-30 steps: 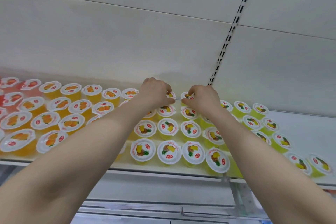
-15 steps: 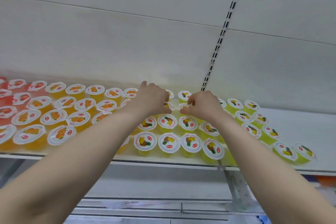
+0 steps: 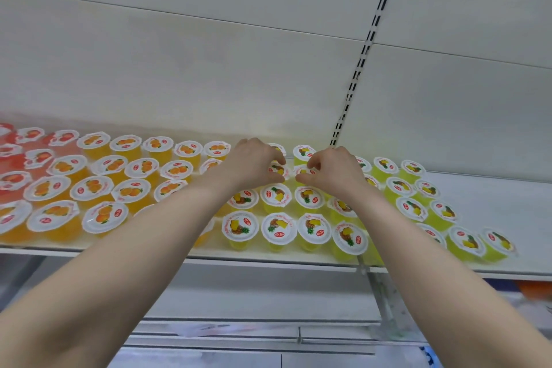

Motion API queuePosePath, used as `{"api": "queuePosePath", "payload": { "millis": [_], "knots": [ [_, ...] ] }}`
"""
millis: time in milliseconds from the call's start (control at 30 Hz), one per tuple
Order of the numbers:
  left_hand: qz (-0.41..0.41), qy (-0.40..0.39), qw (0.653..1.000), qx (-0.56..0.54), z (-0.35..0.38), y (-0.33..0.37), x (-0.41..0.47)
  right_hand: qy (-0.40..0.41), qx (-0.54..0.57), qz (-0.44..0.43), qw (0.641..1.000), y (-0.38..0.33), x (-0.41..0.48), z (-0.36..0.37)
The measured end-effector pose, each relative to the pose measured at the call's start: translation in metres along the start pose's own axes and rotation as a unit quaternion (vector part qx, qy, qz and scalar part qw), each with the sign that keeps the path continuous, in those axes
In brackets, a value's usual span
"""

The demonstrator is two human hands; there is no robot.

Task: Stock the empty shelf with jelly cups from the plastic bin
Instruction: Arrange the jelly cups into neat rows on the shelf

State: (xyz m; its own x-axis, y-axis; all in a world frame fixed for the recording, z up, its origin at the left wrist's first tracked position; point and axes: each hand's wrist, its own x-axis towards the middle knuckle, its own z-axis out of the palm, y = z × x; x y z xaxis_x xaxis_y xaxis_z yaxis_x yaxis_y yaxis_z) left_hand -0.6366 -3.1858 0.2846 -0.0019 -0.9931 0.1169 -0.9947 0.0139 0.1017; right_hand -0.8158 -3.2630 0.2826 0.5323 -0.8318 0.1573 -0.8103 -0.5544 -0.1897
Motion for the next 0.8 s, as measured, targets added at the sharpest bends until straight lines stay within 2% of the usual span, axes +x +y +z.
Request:
{"api": "queuePosePath", "payload": {
  "millis": [200,300,400,533,633,800],
  "knots": [
    [0.006,0.038,0.999,-0.037,-0.008,0.002,-0.03,0.014,0.05,0.006,0.999,0.006,-0.023,-0.011],
    [0.01,0.017,1.0,-0.015,-0.006,0.012,-0.042,-0.012,0.066,-0.003,0.998,0.002,-0.042,-0.02],
    [0.005,0.003,0.999,0.042,0.0,0.021,-0.046,-0.038,0.016,-0.02,0.999,-0.01,-0.054,-0.021],
    [-0.012,-0.003,0.999,0.035,0.003,0.025,-0.048,-0.041,-0.024,-0.016,0.999,-0.017,-0.061,-0.023],
    [-0.005,-0.013,1.0,0.02,-0.001,0.023,-0.052,-0.023,0.007,-0.01,1.0,-0.015,-0.068,-0.022],
    [0.048,0.028,0.997,-0.047,-0.008,0.023,-0.078,-0.003,0.083,-0.05,0.995,-0.003,-0.094,-0.025]
  ]
}}
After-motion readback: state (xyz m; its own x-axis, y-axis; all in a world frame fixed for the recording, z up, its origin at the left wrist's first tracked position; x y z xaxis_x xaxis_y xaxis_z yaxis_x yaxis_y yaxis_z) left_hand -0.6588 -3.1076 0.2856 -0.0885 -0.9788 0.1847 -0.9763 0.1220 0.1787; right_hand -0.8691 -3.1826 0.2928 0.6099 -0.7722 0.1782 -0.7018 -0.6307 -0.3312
